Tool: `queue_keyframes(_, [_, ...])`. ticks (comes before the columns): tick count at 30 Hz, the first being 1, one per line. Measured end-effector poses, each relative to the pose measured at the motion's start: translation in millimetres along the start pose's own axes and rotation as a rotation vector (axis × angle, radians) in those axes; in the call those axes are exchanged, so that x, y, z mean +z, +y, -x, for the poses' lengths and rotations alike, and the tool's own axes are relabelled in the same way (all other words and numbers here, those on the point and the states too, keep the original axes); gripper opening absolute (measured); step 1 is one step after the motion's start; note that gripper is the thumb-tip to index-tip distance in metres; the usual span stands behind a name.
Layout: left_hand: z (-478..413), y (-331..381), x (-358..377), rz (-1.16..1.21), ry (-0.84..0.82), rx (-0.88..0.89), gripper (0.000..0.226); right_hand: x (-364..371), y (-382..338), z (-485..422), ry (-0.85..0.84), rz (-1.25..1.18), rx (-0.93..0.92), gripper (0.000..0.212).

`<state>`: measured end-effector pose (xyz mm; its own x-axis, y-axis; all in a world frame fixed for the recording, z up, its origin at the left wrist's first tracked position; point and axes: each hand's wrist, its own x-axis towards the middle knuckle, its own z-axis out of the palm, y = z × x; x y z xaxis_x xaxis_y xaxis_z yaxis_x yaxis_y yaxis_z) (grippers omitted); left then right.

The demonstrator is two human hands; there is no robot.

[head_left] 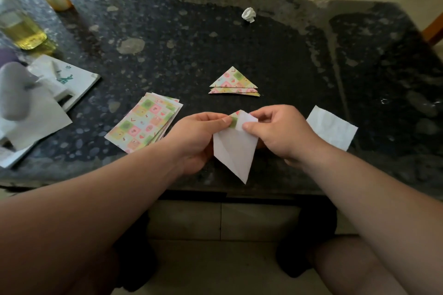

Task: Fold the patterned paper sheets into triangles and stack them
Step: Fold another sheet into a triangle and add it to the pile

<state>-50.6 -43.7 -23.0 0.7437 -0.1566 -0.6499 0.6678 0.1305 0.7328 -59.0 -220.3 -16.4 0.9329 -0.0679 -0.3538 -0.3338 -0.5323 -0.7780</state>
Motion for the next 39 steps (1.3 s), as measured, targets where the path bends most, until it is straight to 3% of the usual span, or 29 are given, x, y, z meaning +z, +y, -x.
queue_keyframes(4, [3,5,-1,-0.006,-0.02,-0.023,0.008,-6,-1,-3,-0.127,-0.373,0.203,0.01])
queue_keyframes(7, [5,7,-2,-0.006,-0.039,-0.014,0.012,-12,-1,-2,-0.201,-0.61,0.235,0.019])
queue_keyframes(10, [6,6,0,0.037,-0.065,0.005,0.014,-11,1,-3,-0.182,-0.799,0.249,0.013])
queue_keyframes(12, [5,5,1,0.047,-0.074,0.008,0.015,-9,1,-4,-0.196,-0.857,0.257,0.024])
queue_keyframes(22, [-4,5,-4,0.054,-0.061,-0.015,0.013,-10,9,-8,-0.159,-0.345,0.103,0.004])
queue_keyframes(29, [-3,7,-10,-0.237,-0.13,-0.001,0.015,-18,12,-14,-0.132,-0.32,0.126,0.018])
queue_keyframes(39, [0,7,-12,-0.195,-0.052,0.098,0.007,-20,4,-4,-0.201,-0.379,0.151,0.01])
